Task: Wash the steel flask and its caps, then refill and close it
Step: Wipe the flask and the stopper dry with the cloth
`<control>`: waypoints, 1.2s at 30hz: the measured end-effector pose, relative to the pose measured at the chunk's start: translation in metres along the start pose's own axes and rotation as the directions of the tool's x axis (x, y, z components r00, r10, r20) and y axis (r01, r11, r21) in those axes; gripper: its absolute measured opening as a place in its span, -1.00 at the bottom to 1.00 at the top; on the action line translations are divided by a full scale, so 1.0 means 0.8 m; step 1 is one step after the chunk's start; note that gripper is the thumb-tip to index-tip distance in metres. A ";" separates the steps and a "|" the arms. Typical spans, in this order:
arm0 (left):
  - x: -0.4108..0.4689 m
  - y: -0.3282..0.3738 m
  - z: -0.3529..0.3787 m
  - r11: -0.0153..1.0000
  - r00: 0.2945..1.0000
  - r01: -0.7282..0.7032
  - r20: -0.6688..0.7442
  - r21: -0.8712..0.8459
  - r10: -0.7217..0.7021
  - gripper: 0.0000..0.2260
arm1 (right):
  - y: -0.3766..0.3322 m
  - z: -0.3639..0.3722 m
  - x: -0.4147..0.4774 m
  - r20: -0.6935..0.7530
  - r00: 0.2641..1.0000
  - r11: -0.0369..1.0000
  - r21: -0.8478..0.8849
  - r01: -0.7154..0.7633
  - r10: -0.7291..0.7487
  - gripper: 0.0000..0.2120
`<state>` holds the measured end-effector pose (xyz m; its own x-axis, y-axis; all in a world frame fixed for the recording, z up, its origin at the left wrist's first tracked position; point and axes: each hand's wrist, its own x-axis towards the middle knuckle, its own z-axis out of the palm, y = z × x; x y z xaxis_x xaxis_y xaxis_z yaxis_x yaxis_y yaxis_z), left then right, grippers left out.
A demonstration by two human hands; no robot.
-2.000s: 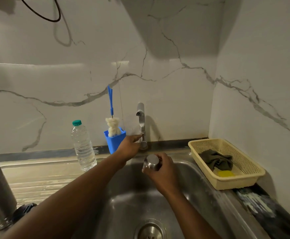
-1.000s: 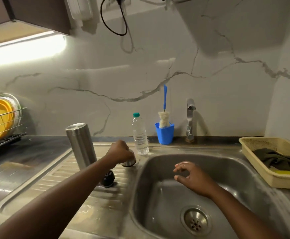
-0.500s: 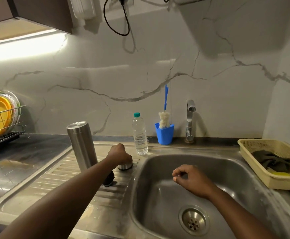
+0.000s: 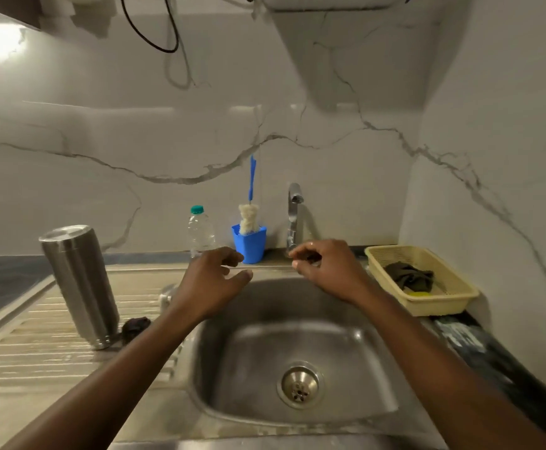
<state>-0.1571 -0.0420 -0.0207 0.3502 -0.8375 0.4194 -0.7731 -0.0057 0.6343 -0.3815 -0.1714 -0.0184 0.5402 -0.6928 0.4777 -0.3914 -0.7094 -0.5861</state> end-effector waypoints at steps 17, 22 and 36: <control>-0.051 0.043 0.074 0.978 0.992 -0.008 0.118 -0.209 0.033 -0.81 | 0.188 -0.148 0.001 0.092 0.780 0.593 -0.705 -0.387 0.619 -0.59; -0.051 0.030 0.067 0.976 0.994 0.018 0.107 -0.219 0.006 -0.83 | 0.203 -0.144 -0.007 -0.063 0.876 0.503 -0.798 -0.331 0.478 -0.85; -0.073 -0.008 -0.021 0.975 0.990 0.019 -0.130 -0.224 -0.049 -0.78 | -0.003 -0.141 -0.010 -0.318 0.850 0.905 0.220 -0.365 0.420 -0.83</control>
<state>-0.1636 0.0160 -0.0383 0.4535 -0.7583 0.4683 -0.6284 0.1005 0.7713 -0.4689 -0.1789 0.0526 0.0579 -0.9280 0.3680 -0.3875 -0.3606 -0.8484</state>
